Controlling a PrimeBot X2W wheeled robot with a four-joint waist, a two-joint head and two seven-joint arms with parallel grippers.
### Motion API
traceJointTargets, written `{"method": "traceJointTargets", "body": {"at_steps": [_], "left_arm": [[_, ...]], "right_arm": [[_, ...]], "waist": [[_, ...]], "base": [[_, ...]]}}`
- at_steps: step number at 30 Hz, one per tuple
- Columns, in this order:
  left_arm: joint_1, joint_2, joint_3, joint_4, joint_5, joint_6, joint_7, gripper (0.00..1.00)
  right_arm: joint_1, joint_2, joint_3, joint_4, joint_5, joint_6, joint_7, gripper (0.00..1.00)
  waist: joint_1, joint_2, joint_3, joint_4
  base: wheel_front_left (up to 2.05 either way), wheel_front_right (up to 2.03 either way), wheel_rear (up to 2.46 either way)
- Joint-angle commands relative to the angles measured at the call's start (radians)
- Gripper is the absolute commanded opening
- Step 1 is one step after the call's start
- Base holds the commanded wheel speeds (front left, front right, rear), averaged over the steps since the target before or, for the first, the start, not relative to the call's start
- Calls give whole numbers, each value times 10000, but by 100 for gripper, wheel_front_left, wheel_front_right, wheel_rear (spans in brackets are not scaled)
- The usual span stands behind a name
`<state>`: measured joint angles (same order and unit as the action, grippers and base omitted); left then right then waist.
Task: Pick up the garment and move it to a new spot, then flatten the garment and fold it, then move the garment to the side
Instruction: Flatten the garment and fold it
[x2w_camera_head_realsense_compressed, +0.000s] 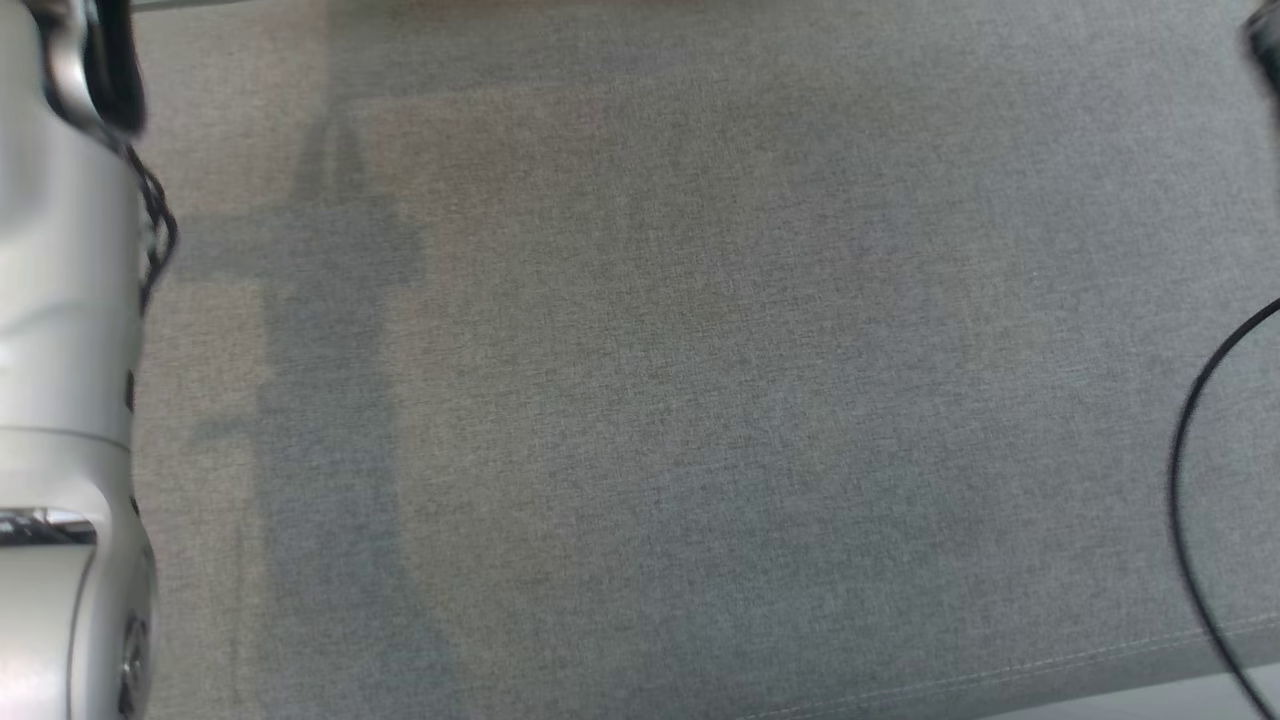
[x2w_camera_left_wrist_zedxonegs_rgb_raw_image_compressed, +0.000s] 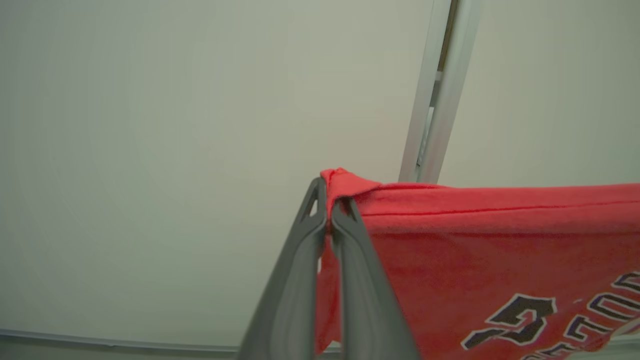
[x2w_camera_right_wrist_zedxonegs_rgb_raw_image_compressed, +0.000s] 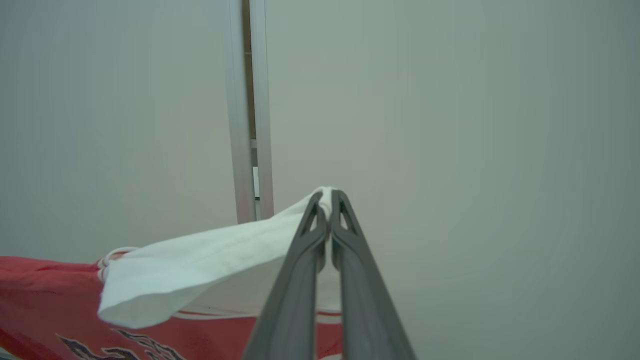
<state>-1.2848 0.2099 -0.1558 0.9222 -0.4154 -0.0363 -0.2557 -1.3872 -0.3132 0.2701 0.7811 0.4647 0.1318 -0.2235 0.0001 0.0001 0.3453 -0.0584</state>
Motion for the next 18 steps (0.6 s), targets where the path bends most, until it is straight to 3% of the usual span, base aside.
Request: {"method": "traceJointTargets", "body": {"at_steps": [1,5,10,18], "left_arm": [[457,-60,92,551,-106,-70,-25,0],[1098,-239,217,1870,-313,-143,-90,0],[1903,-504,429,2654,-512,-213,-98,0],[3729,-761,779,1681,-324,-379,-96,0]], "right_arm": [[503,229,242,396,178,-21,-119,0],[1462,929,1042,1380,650,-20,-286,0],[2778,1323,1564,1931,1515,-20,-413,0],[5604,884,921,-148,2034,-18,-421,0]], "waist": [[-1,-1,258,-173],[-1,-1,578,-303],[-1,-1,844,-258],[-1,-1,441,9]], "base": [[0,0,0],[0,0,0],[0,0,0],[0,0,0]]}}
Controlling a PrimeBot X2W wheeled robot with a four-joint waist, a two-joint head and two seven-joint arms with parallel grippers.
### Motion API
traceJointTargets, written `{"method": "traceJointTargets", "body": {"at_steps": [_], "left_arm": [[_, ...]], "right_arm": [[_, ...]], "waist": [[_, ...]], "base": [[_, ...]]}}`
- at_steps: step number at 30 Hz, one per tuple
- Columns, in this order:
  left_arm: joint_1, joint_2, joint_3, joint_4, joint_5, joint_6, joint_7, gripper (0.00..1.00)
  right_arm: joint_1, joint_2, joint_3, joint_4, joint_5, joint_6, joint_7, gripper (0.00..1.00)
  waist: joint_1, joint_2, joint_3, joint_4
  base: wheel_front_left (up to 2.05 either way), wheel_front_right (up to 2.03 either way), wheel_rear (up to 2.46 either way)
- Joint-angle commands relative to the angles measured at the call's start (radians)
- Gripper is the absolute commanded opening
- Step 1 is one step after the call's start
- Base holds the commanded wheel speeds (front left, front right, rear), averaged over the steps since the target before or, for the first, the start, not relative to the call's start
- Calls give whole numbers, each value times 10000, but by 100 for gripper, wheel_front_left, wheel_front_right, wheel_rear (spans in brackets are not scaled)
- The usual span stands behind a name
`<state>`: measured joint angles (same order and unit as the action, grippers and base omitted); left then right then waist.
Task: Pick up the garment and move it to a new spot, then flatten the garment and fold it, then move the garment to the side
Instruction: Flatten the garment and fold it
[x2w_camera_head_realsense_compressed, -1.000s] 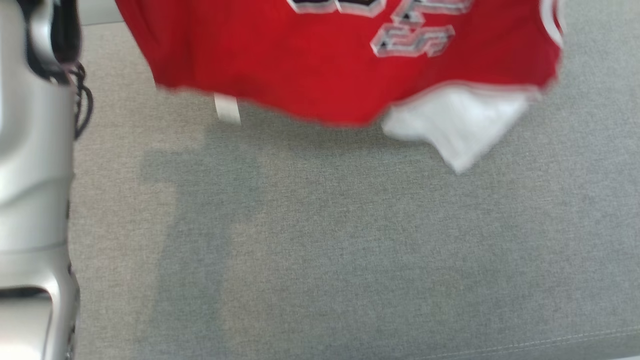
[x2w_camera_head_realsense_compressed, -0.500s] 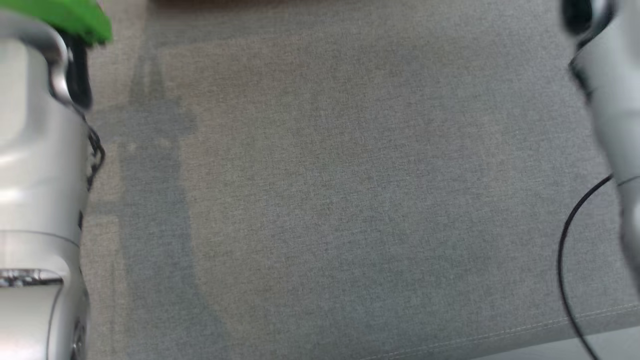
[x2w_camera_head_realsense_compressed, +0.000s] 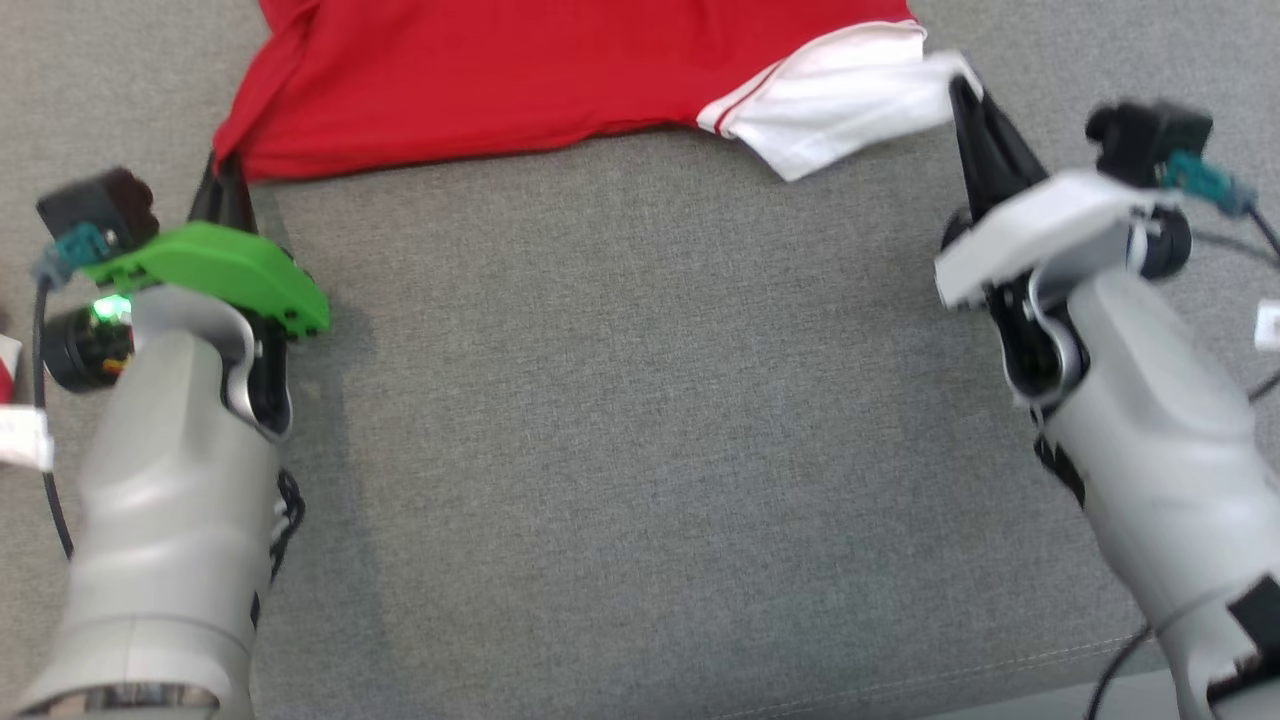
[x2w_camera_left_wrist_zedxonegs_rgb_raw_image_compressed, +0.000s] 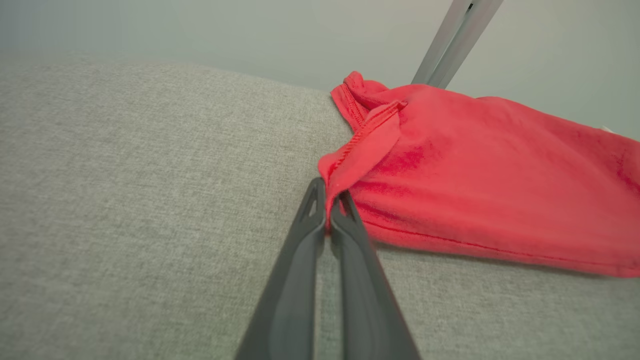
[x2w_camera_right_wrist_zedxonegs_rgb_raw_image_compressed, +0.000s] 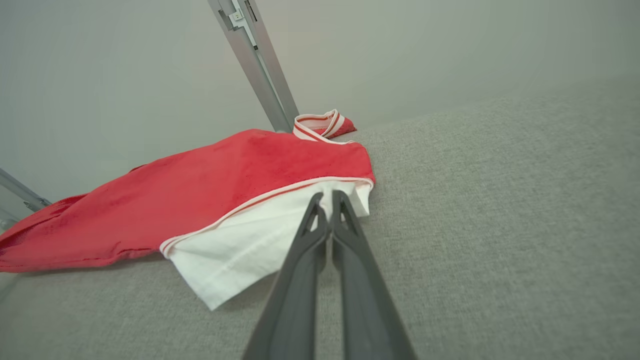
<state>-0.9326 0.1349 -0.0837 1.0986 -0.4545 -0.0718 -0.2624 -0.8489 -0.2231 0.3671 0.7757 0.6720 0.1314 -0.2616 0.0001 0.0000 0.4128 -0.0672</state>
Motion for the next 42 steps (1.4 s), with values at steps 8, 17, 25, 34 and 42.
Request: {"method": "traceJointTargets", "body": {"at_steps": [8,17,25,34,42], "left_arm": [[3225,-123,711,-2410,543,144,-28,0],[6729,-352,782,-5700,1046,683,-29,0],[9578,-375,618,-9448,1206,1522,1261,0],[10599,-227,331,-11573,1188,1899,2867,0],[9748,151,186,-11471,848,1660,4240,0]], "right_arm": [[3833,-340,-1197,-2997,-595,-16,-42,0],[7613,-157,-2364,-5822,-1297,-16,-43,0],[10062,442,-3109,-7795,-1703,-16,658,0],[10661,616,-3615,-8605,-2005,-16,1550,0],[9680,382,-3593,-8481,-1911,-16,2107,0]], "waist": [[-1,0,-1335,123],[-1,0,-2200,253],[-1,0,-2548,401],[-1,0,-2582,419],[-1,0,-1906,451]], "base": [[0,0,0],[0,0,0],[0,0,0],[0,0,0],[0,0,0]]}}
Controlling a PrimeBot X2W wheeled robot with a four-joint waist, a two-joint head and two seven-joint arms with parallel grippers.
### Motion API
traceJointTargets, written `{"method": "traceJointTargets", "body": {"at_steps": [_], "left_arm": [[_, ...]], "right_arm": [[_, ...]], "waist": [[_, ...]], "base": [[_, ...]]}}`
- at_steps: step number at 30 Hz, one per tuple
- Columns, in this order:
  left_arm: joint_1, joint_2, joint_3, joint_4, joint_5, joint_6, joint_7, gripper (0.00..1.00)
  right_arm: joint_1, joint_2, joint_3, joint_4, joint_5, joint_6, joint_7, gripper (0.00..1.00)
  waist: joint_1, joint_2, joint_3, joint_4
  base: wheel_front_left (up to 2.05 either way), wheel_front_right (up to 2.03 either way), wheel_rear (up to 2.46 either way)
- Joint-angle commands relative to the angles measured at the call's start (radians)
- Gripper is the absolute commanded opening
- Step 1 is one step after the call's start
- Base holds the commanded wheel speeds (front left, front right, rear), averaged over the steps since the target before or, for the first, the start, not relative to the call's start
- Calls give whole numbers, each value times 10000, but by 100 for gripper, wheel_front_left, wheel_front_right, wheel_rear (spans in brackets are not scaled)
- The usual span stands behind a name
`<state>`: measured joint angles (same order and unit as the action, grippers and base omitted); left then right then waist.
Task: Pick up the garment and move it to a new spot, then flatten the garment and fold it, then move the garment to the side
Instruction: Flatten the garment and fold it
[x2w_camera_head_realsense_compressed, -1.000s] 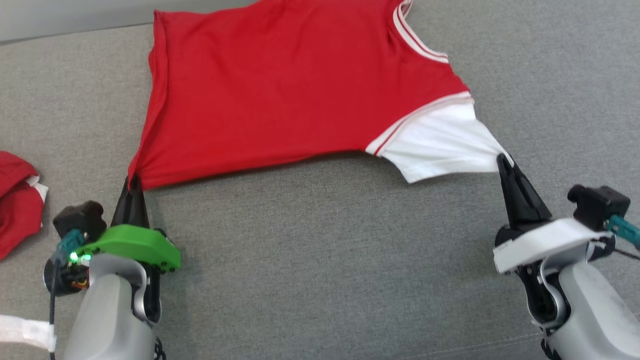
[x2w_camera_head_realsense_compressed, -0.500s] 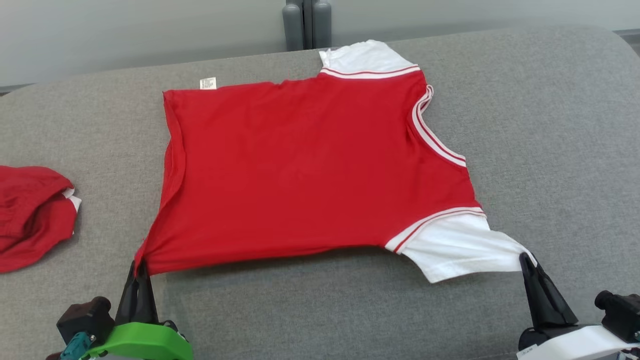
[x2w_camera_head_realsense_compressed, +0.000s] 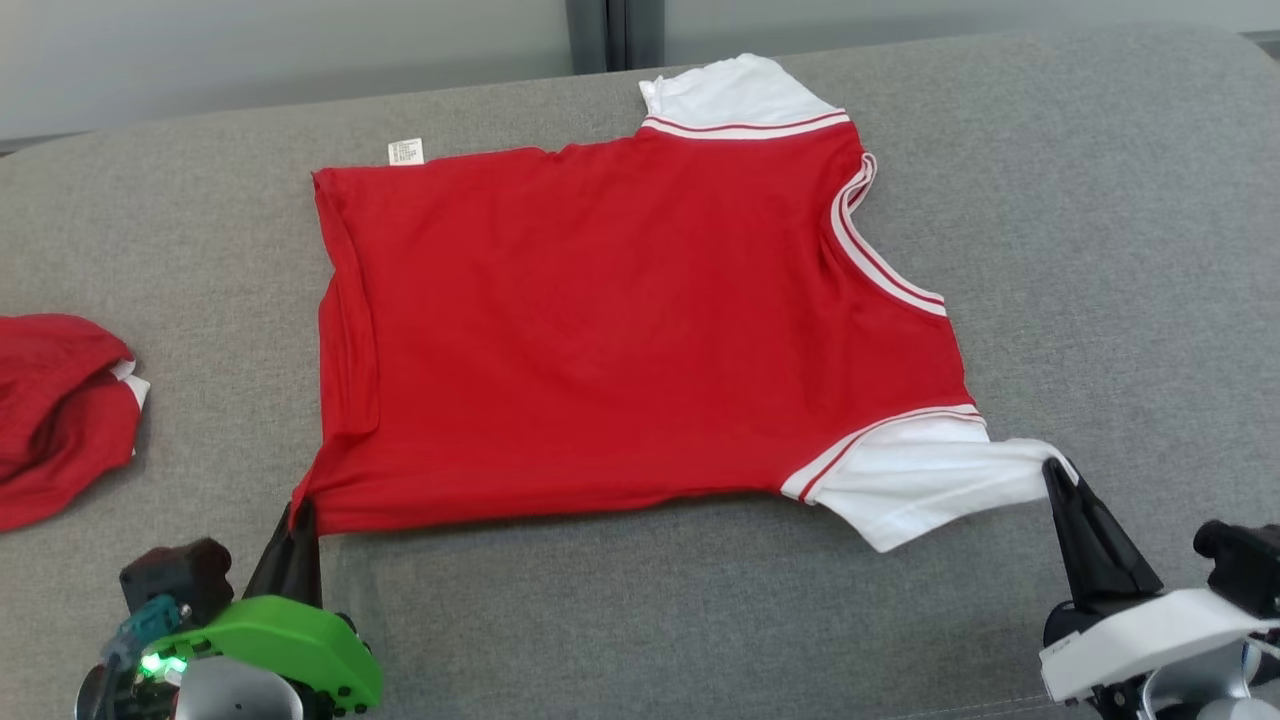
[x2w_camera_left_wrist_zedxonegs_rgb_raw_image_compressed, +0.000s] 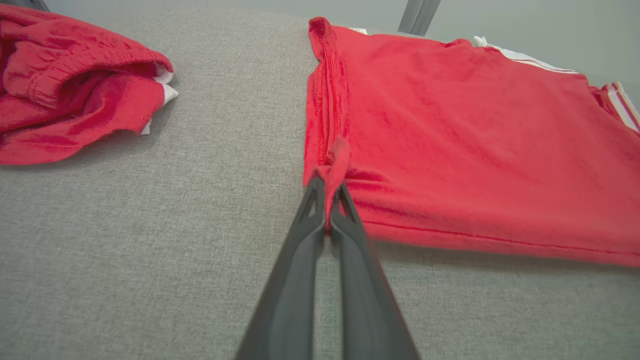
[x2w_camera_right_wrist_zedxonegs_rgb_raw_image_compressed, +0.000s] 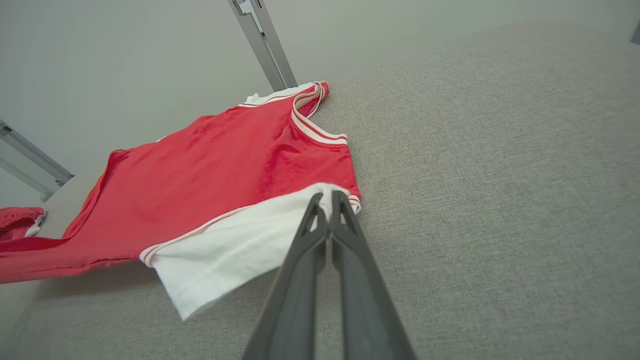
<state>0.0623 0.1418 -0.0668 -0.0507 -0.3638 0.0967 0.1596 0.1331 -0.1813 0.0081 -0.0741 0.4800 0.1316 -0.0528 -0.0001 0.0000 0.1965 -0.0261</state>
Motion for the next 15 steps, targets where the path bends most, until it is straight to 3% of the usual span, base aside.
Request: {"method": "traceJointTargets", "body": {"at_steps": [1,6,15], "left_arm": [[-368,158,-25,144,-109,-74,350,0],[-1515,425,-101,732,-586,-406,1562,0],[-3552,834,-127,1798,-1093,-819,2721,0]], "right_arm": [[-379,-132,4,66,24,-17,107,0],[-1587,-509,65,558,224,-17,678,0],[-4357,-1171,753,2128,589,-17,1315,0]], "waist": [[1,0,389,82],[1,0,997,288],[1,0,1751,458]], "base": [[0,0,0],[0,0,0],[0,0,0]]}}
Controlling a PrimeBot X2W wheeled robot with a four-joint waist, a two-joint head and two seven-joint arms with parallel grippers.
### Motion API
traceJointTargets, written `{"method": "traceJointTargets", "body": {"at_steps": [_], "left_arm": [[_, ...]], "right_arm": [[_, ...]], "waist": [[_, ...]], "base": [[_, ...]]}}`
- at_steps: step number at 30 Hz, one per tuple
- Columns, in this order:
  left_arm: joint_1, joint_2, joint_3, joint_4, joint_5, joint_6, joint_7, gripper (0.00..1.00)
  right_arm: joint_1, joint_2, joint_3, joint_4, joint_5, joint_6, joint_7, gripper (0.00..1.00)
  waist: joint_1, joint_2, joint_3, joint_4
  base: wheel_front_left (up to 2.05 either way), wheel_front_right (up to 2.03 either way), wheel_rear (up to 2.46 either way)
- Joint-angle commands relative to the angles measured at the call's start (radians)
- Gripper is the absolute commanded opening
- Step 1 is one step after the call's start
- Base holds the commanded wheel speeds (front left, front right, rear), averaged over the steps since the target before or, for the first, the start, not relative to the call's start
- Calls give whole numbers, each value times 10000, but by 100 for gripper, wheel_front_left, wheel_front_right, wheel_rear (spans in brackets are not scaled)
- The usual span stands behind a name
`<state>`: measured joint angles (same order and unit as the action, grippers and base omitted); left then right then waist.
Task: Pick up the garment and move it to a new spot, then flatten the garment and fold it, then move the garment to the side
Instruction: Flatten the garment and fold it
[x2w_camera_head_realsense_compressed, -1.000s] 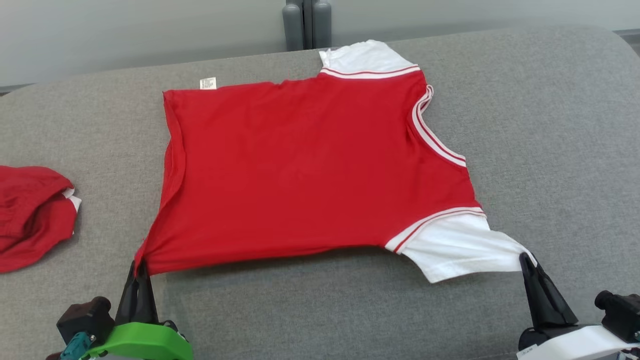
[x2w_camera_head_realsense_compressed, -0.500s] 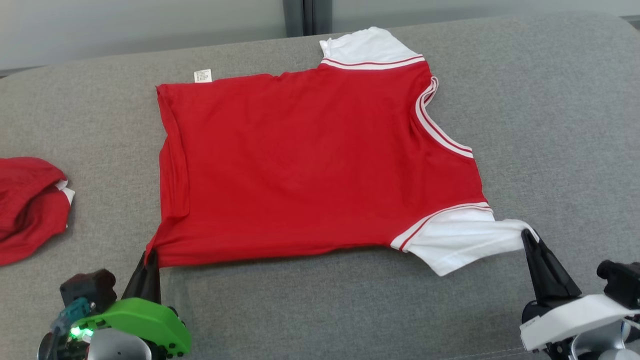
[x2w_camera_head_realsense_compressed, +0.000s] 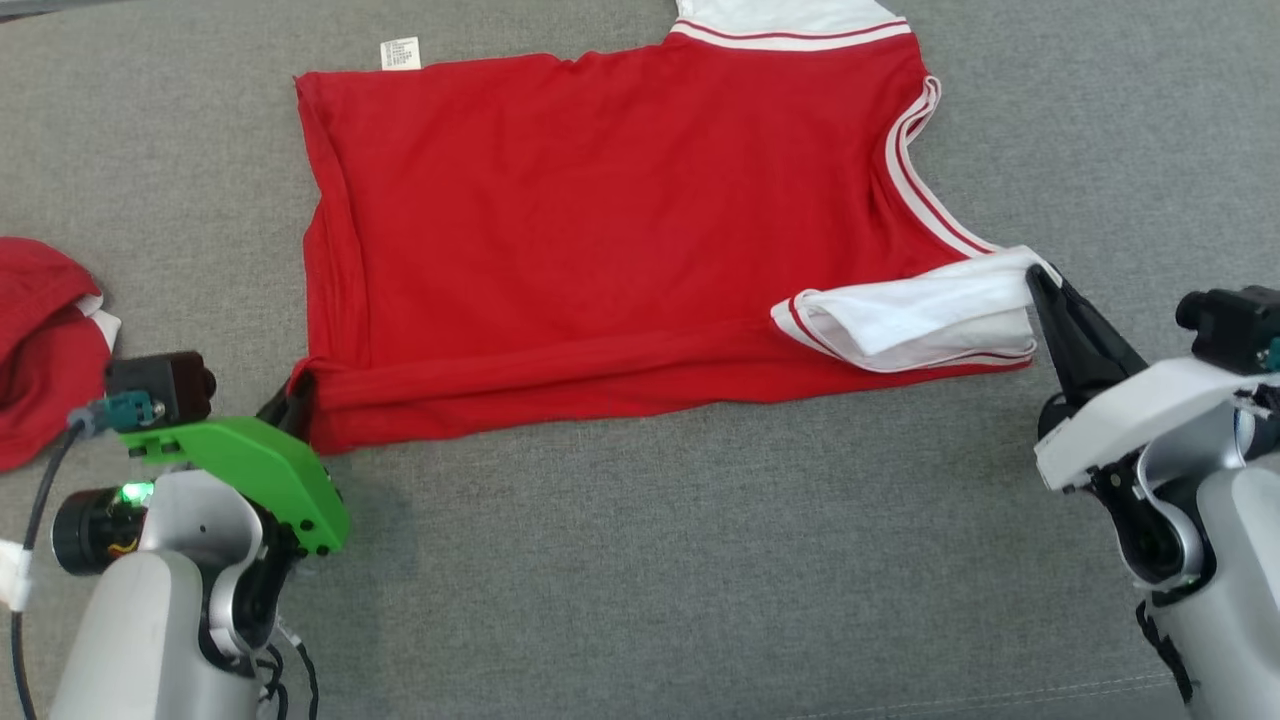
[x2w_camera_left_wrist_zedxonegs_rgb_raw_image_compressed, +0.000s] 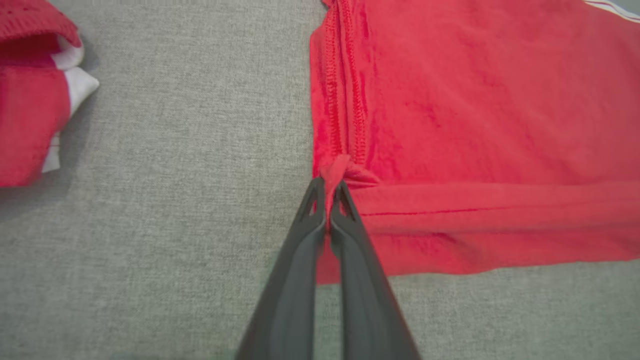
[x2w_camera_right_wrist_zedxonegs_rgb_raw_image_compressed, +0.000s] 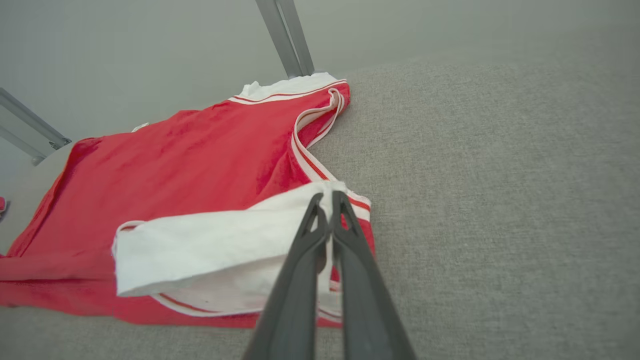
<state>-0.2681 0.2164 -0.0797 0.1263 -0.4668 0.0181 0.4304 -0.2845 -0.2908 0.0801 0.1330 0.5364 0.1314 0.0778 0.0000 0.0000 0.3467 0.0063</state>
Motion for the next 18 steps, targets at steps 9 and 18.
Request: {"method": "traceJointTargets", "body": {"at_steps": [9,18], "left_arm": [[-1514,2,-188,991,-72,-381,-318,100],[-1249,-329,-32,1002,716,18,-3283,100]], "right_arm": [[-1943,-315,842,1738,439,-15,-857,51],[-1927,-528,1023,1976,-592,-15,-3296,100]], "waist": [[0,0,630,257],[0,0,441,198]], "base": [[0,0,0],[0,0,0]]}}
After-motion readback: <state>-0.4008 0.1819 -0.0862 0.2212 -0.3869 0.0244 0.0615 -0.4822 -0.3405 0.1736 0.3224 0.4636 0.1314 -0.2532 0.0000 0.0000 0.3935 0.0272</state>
